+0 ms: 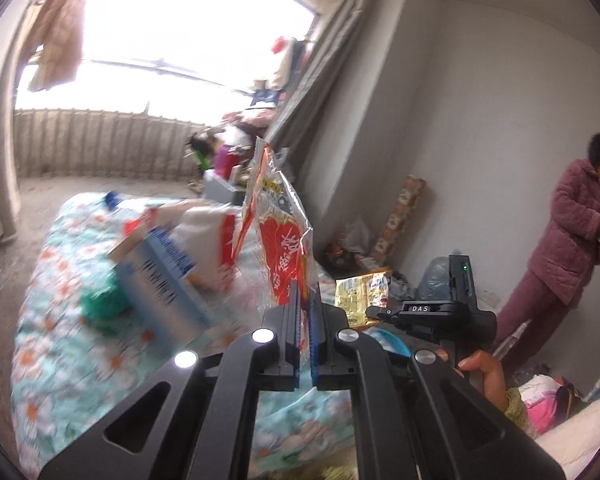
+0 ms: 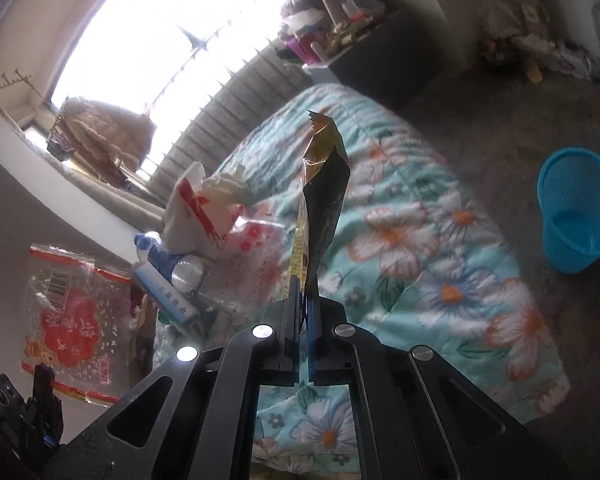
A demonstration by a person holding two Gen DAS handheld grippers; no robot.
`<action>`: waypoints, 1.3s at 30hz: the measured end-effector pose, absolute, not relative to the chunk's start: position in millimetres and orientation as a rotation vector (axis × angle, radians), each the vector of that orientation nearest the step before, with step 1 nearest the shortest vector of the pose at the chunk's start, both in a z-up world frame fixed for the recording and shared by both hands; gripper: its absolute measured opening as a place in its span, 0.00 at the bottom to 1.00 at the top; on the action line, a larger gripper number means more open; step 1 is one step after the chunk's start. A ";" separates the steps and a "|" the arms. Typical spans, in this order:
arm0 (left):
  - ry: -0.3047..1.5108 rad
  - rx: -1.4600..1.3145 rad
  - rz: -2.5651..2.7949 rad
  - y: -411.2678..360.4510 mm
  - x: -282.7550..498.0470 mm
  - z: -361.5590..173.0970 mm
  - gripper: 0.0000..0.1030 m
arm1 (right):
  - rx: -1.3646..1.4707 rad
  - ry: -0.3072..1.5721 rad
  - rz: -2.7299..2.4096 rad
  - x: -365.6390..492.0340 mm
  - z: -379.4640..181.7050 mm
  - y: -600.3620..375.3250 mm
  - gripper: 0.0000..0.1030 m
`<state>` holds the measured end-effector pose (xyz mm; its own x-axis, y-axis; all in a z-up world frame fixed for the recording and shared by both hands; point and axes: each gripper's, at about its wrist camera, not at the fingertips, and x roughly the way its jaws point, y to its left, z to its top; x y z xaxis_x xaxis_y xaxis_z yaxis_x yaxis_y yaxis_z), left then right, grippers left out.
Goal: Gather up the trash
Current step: 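Carry the held packet to the blue wastebasket and open the right gripper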
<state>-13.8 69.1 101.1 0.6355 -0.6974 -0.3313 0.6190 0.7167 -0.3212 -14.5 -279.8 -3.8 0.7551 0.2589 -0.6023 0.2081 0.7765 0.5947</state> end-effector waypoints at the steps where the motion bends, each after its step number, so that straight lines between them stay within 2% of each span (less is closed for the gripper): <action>1: 0.451 -0.181 -0.780 62.1 -11.4 104.1 0.03 | 0.688 0.705 0.013 -21.3 3.6 -285.6 0.01; 7: 0.497 -0.125 -0.967 -29.9 21.0 122.2 0.03 | 0.688 0.569 -0.209 -64.4 23.5 -345.7 0.01; 15: 0.819 -0.062 -1.171 -224.9 80.3 97.3 0.03 | 0.870 0.531 -0.471 -100.5 -19.6 -443.0 0.01; 18: 0.880 0.069 -1.209 -311.3 85.8 76.0 0.03 | 0.933 0.550 -0.537 -93.3 -45.7 -482.0 0.02; 22: 1.038 0.206 -1.237 -421.2 111.3 13.3 0.03 | 1.023 0.605 -0.596 -76.7 -91.5 -539.2 0.04; 27: 1.152 0.260 -1.231 -502.4 139.0 -50.8 0.03 | 1.119 0.672 -0.636 -55.5 -152.5 -599.8 0.08; 29: 1.212 0.281 -1.213 -534.2 146.2 -77.4 0.06 | 1.148 0.696 -0.643 -47.8 -175.2 -620.4 0.16; 30: 1.241 0.285 -1.194 -543.6 150.0 -88.1 0.14 | 1.162 0.704 -0.636 -43.3 -184.9 -627.1 0.19; 31: 1.271 0.283 -1.166 -554.8 153.7 -100.7 0.21 | 1.169 0.715 -0.646 -40.4 -194.4 -635.5 0.29; 32: 1.286 0.288 -1.144 -564.6 156.0 -110.8 0.34 | 1.182 0.727 -0.656 -37.5 -206.3 -643.7 0.46; 33: 1.286 0.297 -1.126 -569.1 158.0 -115.1 0.41 | 1.214 0.732 -0.662 -38.9 -217.4 -650.1 0.54; 34: 1.280 0.317 -1.105 -574.5 158.4 -120.2 0.42 | 1.265 0.748 -0.673 -41.5 -229.6 -655.6 0.59; 39: 1.278 0.337 -1.129 -576.6 153.5 -116.4 0.47 | 1.339 0.710 -0.755 -73.6 -232.6 -656.9 0.63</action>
<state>153.5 -576.6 -116.4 -0.1228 -0.4746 -0.8716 0.8068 0.4636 -0.3662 -73.6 -656.9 -232.6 0.5794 -0.0706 -0.8120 0.8148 0.0751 0.5749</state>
